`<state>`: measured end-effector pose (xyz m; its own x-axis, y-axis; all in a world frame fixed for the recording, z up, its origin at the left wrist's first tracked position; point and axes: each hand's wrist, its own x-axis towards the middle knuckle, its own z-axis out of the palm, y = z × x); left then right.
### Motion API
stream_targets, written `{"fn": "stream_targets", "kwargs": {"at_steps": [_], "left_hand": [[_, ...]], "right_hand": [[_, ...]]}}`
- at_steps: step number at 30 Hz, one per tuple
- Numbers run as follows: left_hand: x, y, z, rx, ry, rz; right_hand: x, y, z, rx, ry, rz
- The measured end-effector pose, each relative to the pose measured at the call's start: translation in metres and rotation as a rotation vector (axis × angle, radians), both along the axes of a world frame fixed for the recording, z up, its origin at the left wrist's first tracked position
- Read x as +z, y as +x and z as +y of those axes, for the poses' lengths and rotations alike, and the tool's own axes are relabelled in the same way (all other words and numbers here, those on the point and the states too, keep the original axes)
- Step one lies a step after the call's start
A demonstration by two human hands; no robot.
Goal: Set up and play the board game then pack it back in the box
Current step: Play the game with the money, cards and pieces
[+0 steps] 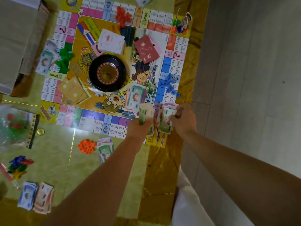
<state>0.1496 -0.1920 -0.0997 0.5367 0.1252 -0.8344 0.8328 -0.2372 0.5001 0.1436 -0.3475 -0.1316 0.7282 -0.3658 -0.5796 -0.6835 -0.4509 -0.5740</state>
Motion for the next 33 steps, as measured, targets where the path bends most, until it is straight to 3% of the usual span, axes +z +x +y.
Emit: {"fn": "stream_targets", "kwargs": {"at_steps": [4,10,18,33], "left_hand": [[-0.002,0.003,0.0,0.044,-0.045,0.031],[0.009,0.012,-0.005,0.096,-0.1,-0.013],[0.028,0.033,0.005,0.243,-0.155,-0.034],[0.016,0.142,-0.023,0.154,0.044,-0.154]], "right_hand": [[0.003,0.002,0.0,0.03,0.013,-0.103],[0.027,0.028,0.013,0.184,0.402,0.022],[0.046,0.052,0.03,0.091,0.395,-0.033],[0.028,0.16,0.001,0.235,0.39,0.05]]}}
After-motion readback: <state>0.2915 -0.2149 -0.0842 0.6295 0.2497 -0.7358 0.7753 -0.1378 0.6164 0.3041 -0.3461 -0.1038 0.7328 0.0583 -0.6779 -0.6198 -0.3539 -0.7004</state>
